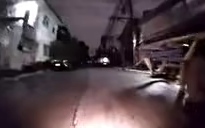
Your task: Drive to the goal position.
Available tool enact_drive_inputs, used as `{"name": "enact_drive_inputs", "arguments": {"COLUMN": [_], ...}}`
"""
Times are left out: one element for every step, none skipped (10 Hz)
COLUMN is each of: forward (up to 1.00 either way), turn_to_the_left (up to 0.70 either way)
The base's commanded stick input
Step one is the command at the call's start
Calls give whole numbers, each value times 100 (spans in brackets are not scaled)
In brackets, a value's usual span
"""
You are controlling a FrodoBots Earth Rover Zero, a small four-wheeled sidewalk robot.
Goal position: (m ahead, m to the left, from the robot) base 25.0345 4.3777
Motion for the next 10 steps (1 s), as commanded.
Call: {"name": "enact_drive_inputs", "arguments": {"forward": [100,100,100,100,100,100,100,100,100,100], "turn_to_the_left": [0,0,0,0,0,7,26,24,3,0]}}
